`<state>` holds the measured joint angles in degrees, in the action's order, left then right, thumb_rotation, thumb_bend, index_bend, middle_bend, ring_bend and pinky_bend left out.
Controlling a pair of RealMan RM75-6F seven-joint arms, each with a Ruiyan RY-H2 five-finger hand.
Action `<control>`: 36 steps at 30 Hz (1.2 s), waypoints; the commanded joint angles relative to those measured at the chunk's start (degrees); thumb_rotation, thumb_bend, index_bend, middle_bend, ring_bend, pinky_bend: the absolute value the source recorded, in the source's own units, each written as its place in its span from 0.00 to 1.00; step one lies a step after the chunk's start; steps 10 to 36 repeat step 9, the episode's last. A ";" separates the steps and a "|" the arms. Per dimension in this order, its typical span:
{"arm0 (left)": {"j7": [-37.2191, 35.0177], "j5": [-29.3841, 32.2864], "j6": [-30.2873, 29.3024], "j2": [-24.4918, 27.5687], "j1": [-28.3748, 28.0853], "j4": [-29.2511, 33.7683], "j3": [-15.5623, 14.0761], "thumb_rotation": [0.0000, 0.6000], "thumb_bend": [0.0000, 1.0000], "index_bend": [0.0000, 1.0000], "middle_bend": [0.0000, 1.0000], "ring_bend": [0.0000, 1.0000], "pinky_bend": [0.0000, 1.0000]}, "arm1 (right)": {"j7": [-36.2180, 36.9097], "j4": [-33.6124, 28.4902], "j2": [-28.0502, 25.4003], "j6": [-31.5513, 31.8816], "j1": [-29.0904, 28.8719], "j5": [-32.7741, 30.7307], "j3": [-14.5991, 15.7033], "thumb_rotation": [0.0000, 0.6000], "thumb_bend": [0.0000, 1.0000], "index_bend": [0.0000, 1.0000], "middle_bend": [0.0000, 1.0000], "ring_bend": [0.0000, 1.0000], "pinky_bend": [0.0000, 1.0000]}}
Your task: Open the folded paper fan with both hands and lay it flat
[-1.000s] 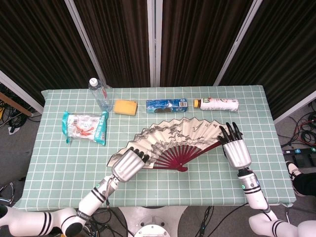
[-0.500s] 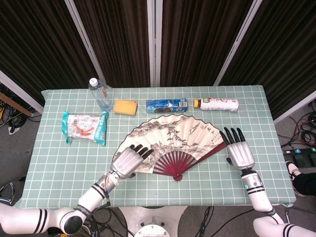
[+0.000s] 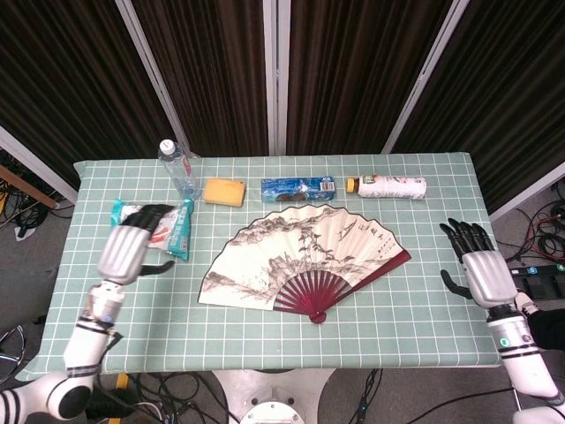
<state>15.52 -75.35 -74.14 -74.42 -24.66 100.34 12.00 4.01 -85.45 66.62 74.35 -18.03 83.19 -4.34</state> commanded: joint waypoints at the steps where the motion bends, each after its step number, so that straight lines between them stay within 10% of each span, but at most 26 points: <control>1: -3.48 -3.89 -7.93 4.20 7.83 -6.21 -3.55 1.00 0.00 0.16 0.17 0.14 0.26 | 2.83 -0.54 -2.63 5.17 3.91 2.77 1.49 1.00 0.30 0.00 0.04 0.00 0.00; 9: -5.59 -4.04 -16.18 5.94 17.74 -7.11 -9.24 1.00 0.00 0.16 0.17 0.14 0.25 | 5.52 -0.22 -3.45 11.96 9.95 4.49 3.79 1.00 0.30 0.00 0.05 0.00 0.00; 36: -5.59 -4.04 -16.18 5.94 17.74 -7.11 -9.24 1.00 0.00 0.16 0.17 0.14 0.25 | 5.52 -0.22 -3.45 11.96 9.95 4.49 3.79 1.00 0.30 0.00 0.05 0.00 0.00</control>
